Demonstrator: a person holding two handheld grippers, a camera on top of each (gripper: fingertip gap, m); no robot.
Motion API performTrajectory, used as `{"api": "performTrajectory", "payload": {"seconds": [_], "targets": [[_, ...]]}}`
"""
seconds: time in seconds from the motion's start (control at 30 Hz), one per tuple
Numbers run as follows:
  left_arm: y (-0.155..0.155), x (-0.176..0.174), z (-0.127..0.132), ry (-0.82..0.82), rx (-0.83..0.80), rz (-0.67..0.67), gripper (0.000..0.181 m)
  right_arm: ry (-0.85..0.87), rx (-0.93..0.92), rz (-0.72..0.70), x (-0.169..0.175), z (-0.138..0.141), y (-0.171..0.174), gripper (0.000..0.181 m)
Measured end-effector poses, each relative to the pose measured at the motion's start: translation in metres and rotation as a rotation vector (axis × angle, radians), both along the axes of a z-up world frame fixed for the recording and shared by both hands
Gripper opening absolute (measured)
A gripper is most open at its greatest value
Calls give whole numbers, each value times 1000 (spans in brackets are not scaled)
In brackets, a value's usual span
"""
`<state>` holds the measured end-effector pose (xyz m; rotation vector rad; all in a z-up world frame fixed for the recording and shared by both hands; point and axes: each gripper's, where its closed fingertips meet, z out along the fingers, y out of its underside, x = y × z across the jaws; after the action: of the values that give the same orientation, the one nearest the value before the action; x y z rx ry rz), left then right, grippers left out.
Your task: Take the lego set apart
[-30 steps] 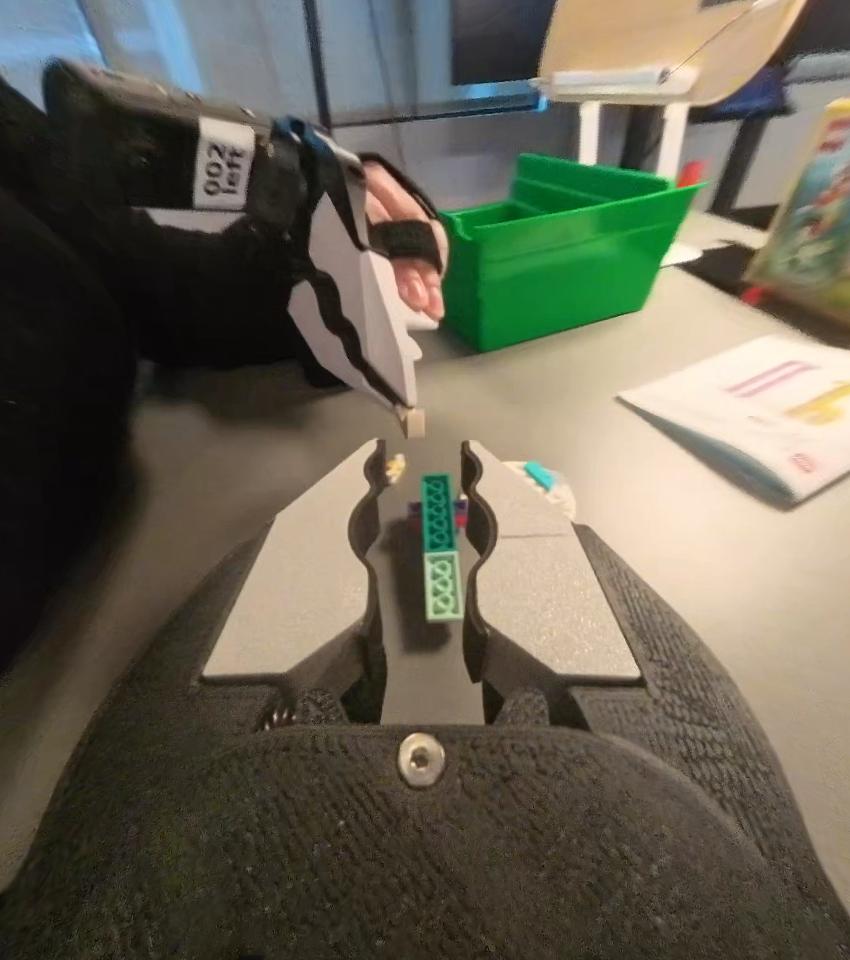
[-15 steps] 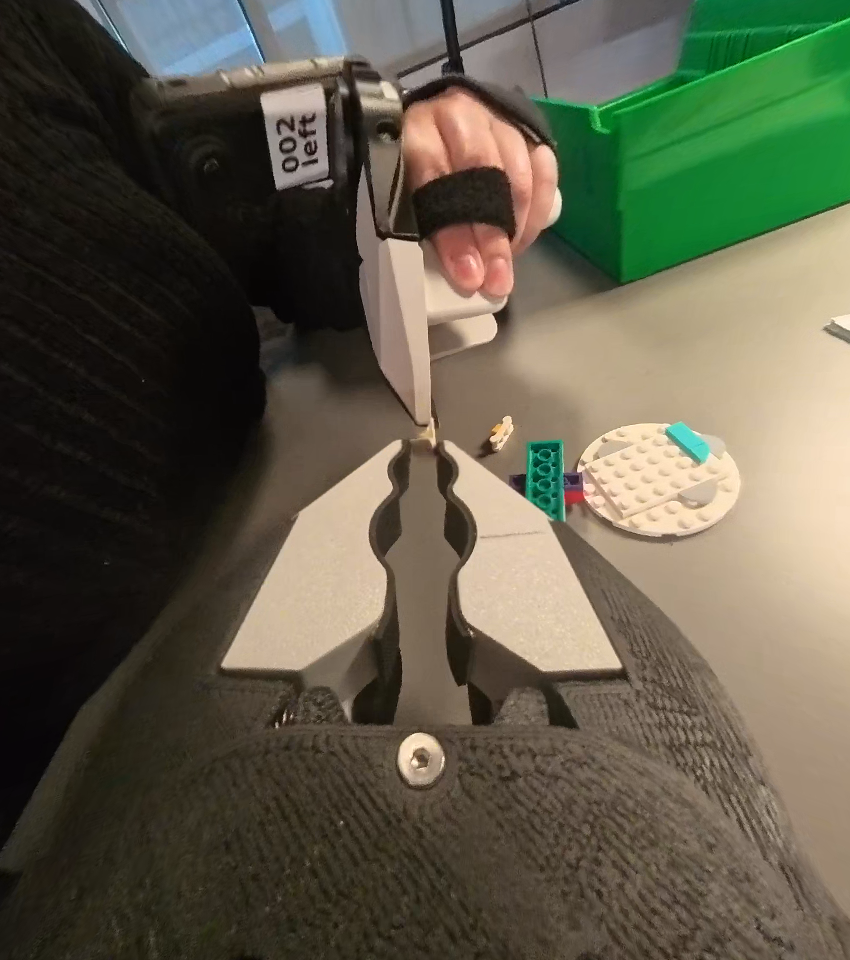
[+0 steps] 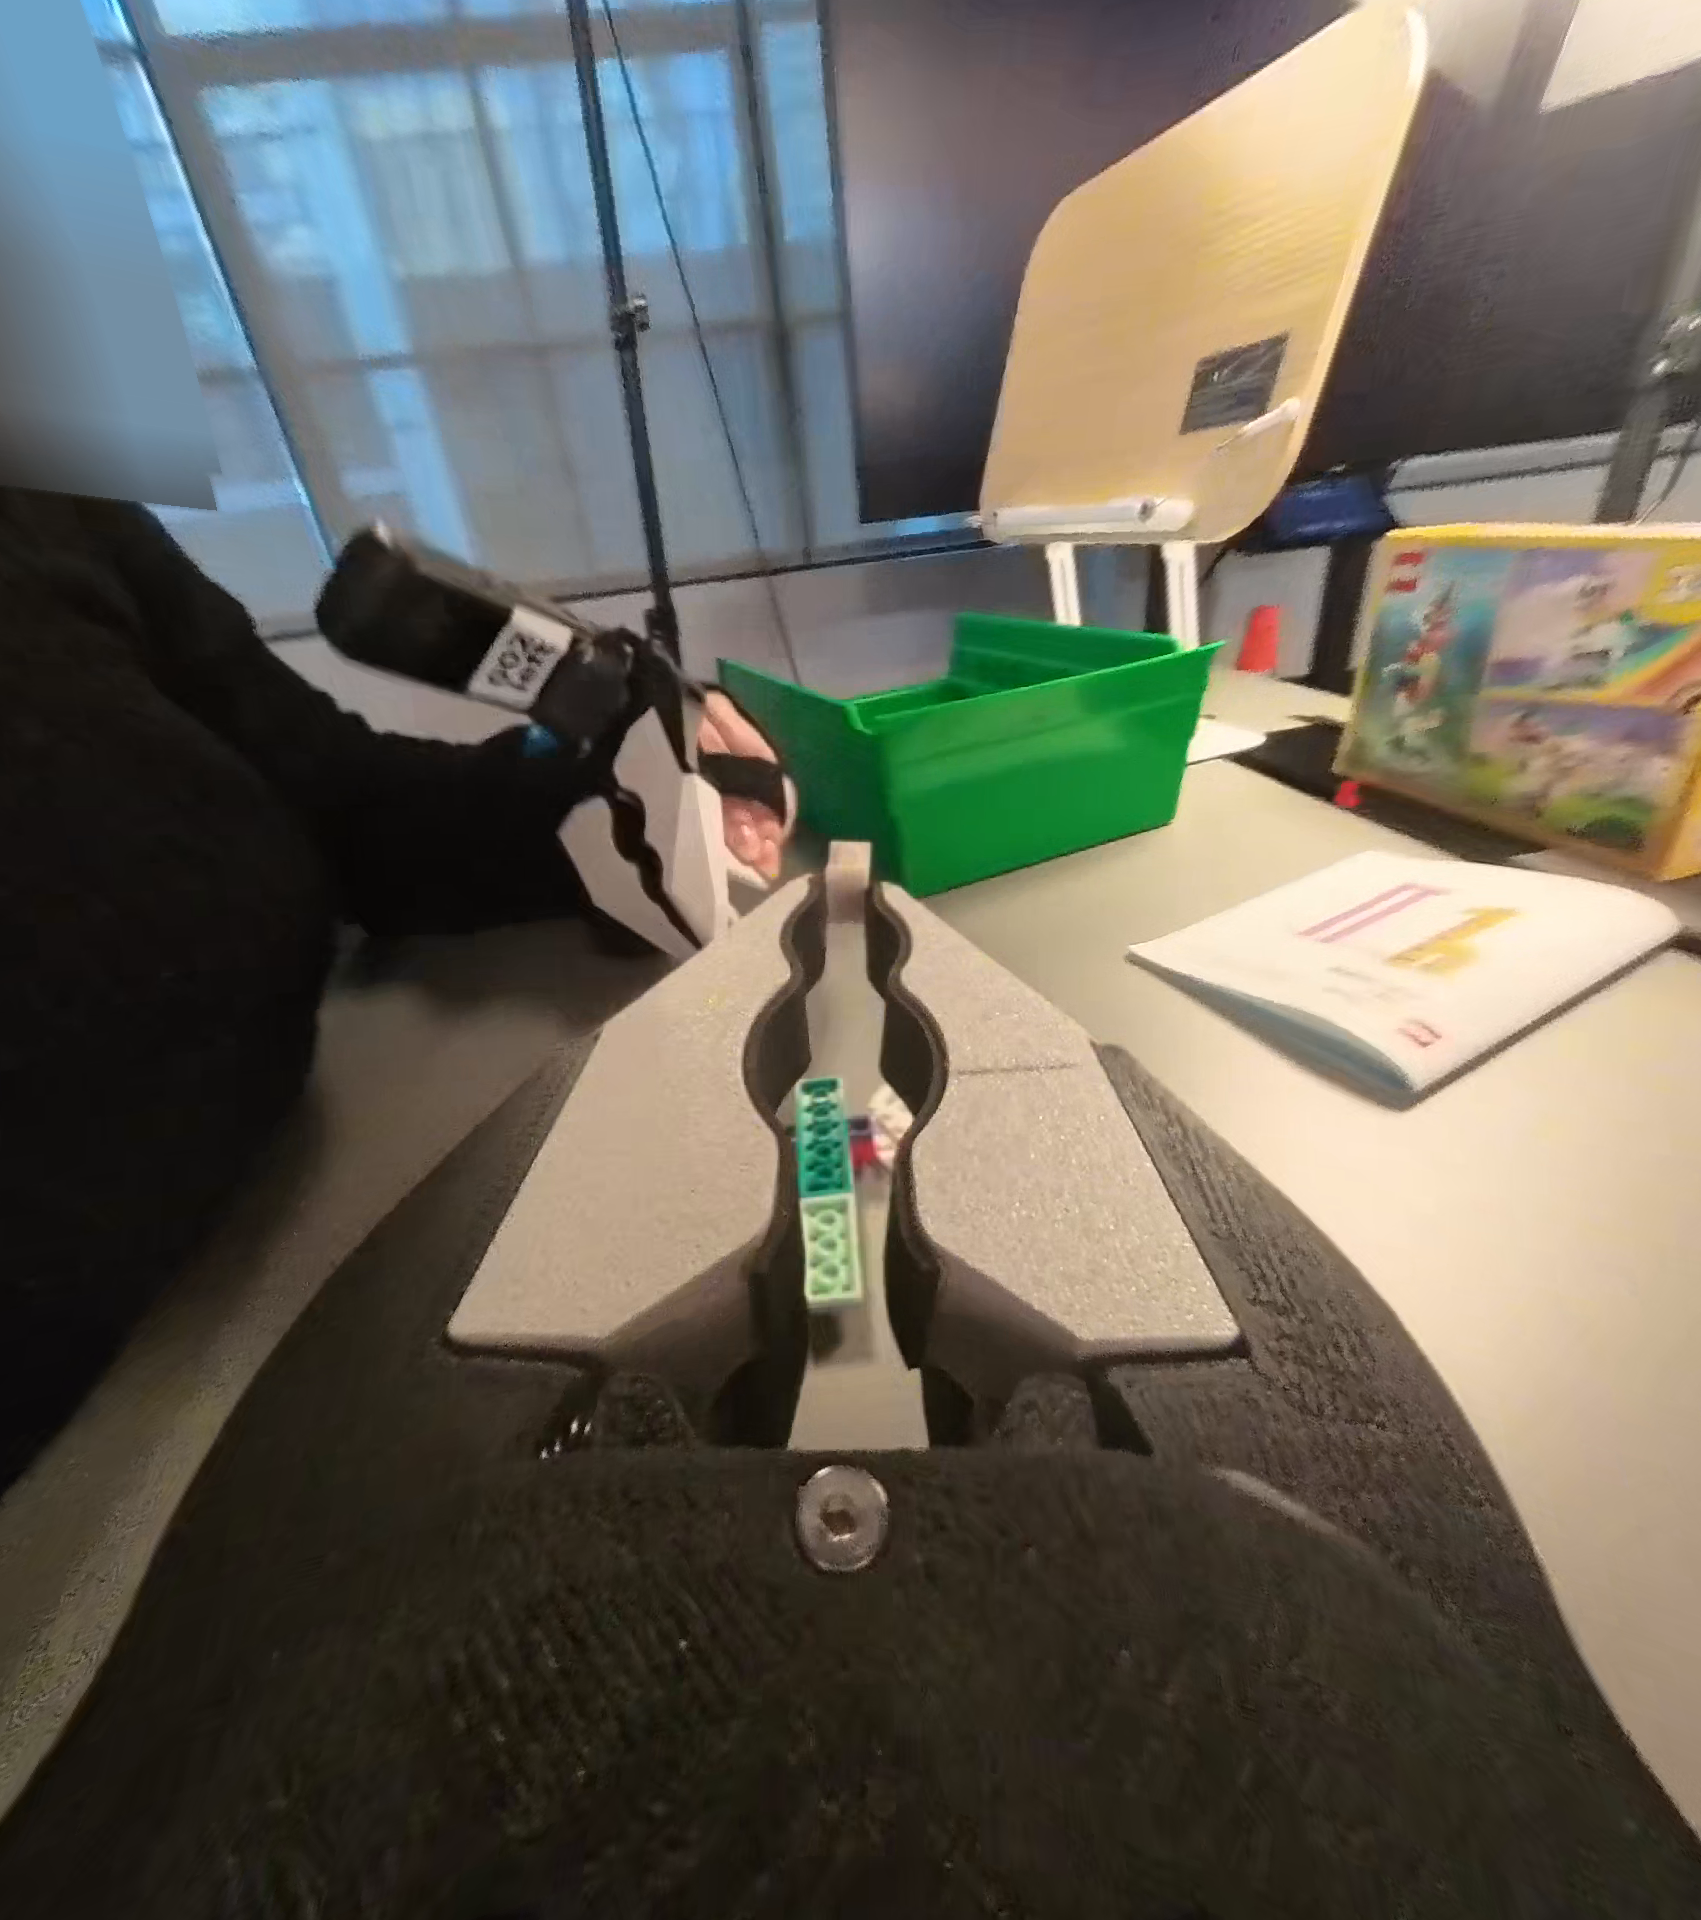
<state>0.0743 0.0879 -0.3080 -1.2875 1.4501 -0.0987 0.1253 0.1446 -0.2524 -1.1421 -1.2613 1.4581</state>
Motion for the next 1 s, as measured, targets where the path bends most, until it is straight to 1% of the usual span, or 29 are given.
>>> {"api": "performTrajectory", "payload": {"seconds": [0.03,0.07,0.1,0.17,0.2,0.27,0.33,0.47,0.5,0.53,0.57,0.67,0.77,0.83,0.87,1.0], "targets": [[4,3,5,-94,-93,46,0,-20,47,-14,-5,-5,-3,5],[7,8,9,-197,-200,78,1,-44,109,-31,-10,-10,-6,6],[12,11,14,-308,-310,112,9,-56,175,-50,-16,-13,-10,6],[25,14,18,-500,-566,187,17,-80,319,-98,-25,-18,-14,5],[26,17,20,-590,-699,174,25,-92,392,-118,-29,-20,-17,6],[27,21,26,-748,-939,128,34,-104,498,-141,-33,-21,-23,5],[27,22,25,-818,-1082,101,34,-118,574,-149,-35,-24,-28,5],[25,25,26,-884,-1157,50,21,-152,678,-155,-38,-30,-32,5],[25,26,23,-868,-1166,56,15,-157,693,-155,-38,-31,-33,5],[24,26,19,-847,-1167,68,15,-166,705,-155,-39,-33,-34,5],[24,27,17,-839,-1176,74,9,-182,722,-159,-39,-36,-33,5],[24,26,13,-820,-1176,95,8,-195,753,-162,-39,-40,-32,5],[24,25,17,-888,-1246,62,9,-188,749,-157,-39,-39,-33,5],[26,23,17,-914,-1262,56,11,-195,756,-157,-38,-40,-32,5],[26,23,15,-905,-1253,63,5,-199,757,-155,-38,-41,-32,5],[31,21,9,-839,-1165,141,3,-230,798,-186,-39,-47,-27,6]]}}
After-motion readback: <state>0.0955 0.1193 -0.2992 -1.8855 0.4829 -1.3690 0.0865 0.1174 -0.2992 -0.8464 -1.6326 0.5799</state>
